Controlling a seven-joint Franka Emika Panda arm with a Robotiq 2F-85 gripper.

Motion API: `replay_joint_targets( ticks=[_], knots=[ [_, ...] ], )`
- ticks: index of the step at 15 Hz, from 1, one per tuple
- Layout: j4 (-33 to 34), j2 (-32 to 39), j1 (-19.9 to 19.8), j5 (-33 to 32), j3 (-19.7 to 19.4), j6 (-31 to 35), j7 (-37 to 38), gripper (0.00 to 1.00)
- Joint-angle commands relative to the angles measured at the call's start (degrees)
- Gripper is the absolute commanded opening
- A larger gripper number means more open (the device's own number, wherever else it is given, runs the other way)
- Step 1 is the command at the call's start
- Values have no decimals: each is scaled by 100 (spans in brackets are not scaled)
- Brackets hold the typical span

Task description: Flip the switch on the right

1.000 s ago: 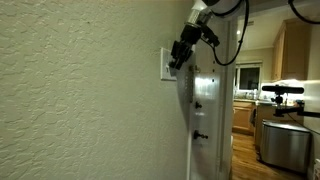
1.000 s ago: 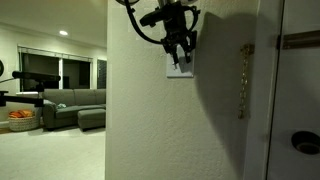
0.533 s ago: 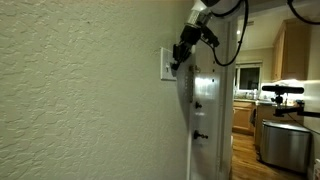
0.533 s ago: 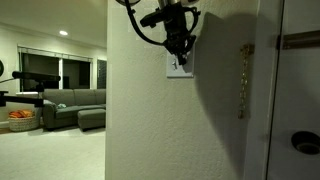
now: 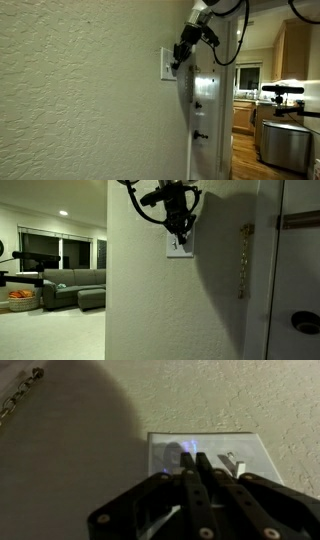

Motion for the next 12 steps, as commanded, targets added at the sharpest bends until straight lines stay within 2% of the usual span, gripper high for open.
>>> replay_joint_targets(
  ticks=[1,12],
  knots=[
    [-209,-406,-80,40,-48,-344,-249,7],
    [-154,-512,-103,19,-80,-530,-430,6]
  ],
)
